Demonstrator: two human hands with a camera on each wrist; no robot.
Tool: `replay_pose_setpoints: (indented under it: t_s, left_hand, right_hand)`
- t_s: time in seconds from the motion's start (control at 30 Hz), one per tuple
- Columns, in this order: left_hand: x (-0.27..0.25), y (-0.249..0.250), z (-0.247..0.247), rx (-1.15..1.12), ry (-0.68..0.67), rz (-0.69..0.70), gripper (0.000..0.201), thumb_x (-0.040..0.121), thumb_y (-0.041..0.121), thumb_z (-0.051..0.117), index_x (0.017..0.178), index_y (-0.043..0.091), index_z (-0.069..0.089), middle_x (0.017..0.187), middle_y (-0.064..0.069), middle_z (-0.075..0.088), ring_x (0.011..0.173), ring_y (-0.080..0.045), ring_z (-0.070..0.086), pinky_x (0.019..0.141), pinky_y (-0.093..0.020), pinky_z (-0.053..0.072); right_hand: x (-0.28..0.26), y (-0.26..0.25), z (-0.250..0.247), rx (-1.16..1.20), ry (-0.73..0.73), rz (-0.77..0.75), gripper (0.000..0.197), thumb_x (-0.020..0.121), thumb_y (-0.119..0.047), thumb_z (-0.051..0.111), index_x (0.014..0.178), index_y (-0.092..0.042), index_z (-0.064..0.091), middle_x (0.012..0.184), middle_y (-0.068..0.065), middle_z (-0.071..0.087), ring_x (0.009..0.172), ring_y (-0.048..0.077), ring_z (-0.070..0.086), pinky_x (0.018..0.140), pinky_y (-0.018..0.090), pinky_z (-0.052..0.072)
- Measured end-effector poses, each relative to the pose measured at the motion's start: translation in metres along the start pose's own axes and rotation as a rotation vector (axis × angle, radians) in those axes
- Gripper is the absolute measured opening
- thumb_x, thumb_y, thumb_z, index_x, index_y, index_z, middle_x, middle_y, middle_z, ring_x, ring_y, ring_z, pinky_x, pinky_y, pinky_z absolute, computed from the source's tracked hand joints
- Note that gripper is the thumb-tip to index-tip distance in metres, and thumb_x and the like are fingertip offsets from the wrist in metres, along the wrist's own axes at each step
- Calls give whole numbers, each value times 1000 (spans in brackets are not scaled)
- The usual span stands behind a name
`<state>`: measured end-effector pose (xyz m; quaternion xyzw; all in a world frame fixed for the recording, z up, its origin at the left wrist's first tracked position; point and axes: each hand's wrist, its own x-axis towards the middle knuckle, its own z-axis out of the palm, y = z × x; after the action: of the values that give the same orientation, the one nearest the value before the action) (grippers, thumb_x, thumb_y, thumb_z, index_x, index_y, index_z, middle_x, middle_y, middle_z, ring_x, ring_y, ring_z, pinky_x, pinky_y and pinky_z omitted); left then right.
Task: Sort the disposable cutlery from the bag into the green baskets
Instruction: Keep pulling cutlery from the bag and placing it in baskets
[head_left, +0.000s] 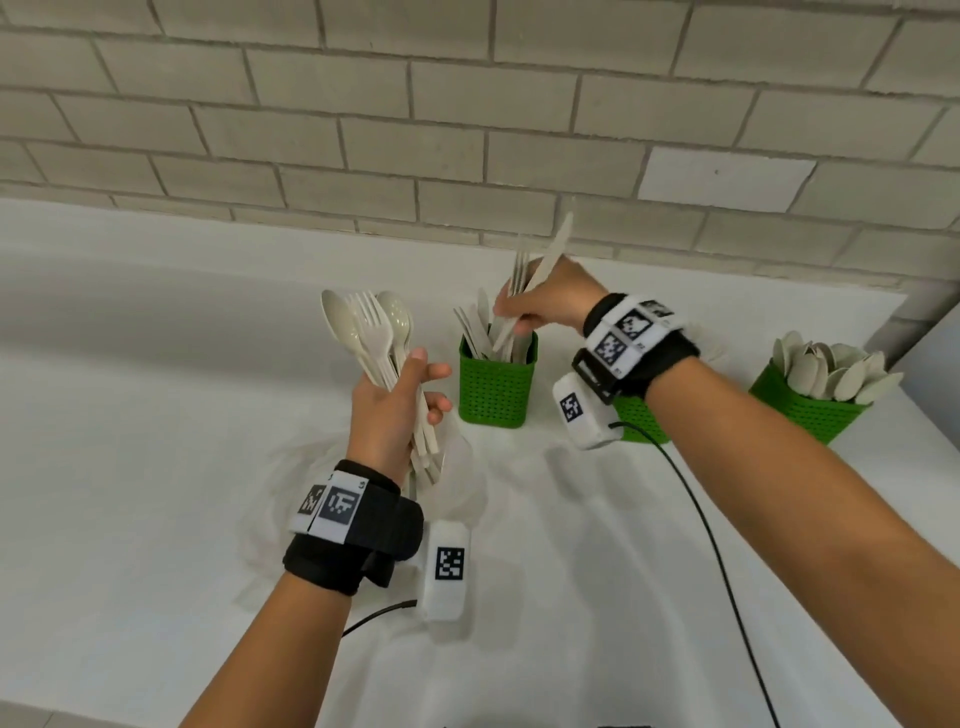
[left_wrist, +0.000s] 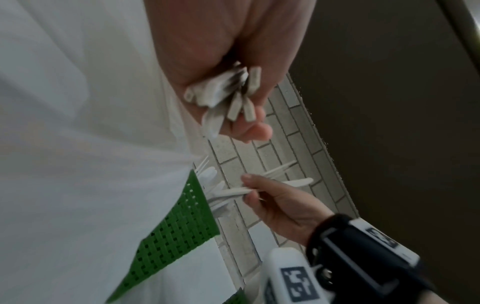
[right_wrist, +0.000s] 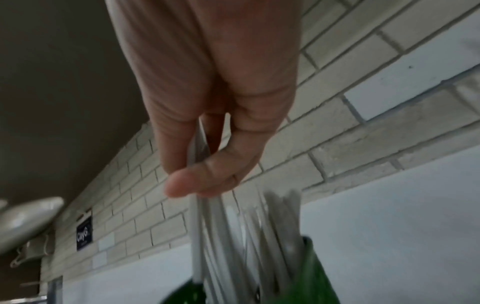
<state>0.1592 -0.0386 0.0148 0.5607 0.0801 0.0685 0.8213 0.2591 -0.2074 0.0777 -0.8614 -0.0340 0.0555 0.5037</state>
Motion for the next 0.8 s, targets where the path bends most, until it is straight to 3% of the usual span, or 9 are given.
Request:
replay_pose_setpoints:
  t_s: [0.1,0.23,0.3,0.4,0.53,0.6,0.67,0.73,0.8]
  left_hand:
    - [-1,-1,-1,24,-16,6,5,95,18,53,90,16,53,79,-6,66,42,-11,50,42,-20,39]
    - [-2,-3,-4,36,-15,1,6,95,19,53,90,15,53,77,-5,65,42,-11,49,42,-20,39]
    - [-2,-3,-4,42,-16,0,6,95,19,52,91,14,53,77,-4,65,42,-10,49,43,-20,40]
    - [-2,-4,-1,47,-33,-9,5,95,19,52,93,14,53,77,-5,64,41,-10,49,42,-20,40]
    - [-6,-1,2,35,-96,-28,8,94,21,53,93,13,55,69,-2,62,41,-10,47,41,-19,39]
    - [-10,1,3,17,-159,-48,12,94,22,53,87,12,55,61,0,59,41,-10,45,40,-18,38]
    - [-12,3,4,-13,-212,-75,16,91,25,54,84,11,54,54,1,54,41,-10,44,39,-18,36]
    - [-14,4,7,-40,-244,-93,20,84,30,58,84,11,53,51,2,48,42,-10,44,40,-17,36]
    - [-16,4,9,-35,-262,-99,22,79,32,61,81,11,53,49,3,48,43,-10,46,41,-17,38]
  right_hand:
    - [16,13,18,-145,13,95,37,75,-9,74,108,1,58,90,15,68,48,11,66,61,25,59]
    - [15,24,21,-343,-20,151,32,73,-17,78,76,-10,47,69,6,62,53,15,59,56,23,52]
    - [16,26,22,-374,3,69,37,70,-24,82,74,-14,46,70,2,57,64,19,58,55,25,48]
    - [17,27,27,-360,130,-59,54,68,-25,82,103,-15,43,94,4,48,86,20,47,65,29,40]
    - [14,26,34,-633,171,-228,74,82,-23,69,143,-27,27,142,10,27,131,26,23,103,42,32]
    - [17,28,36,-864,9,-225,65,94,-28,51,149,-24,17,157,3,9,144,23,4,114,43,14]
    - [19,30,35,-911,-127,-181,56,101,-29,33,151,-18,9,159,1,2,146,18,-3,116,38,4]
    - [15,28,31,-817,-112,-219,52,103,-29,26,151,-16,8,159,2,0,146,16,-4,117,34,-1]
    - [3,21,25,-669,7,-302,49,103,-29,27,150,-18,16,159,2,7,146,16,0,116,31,0]
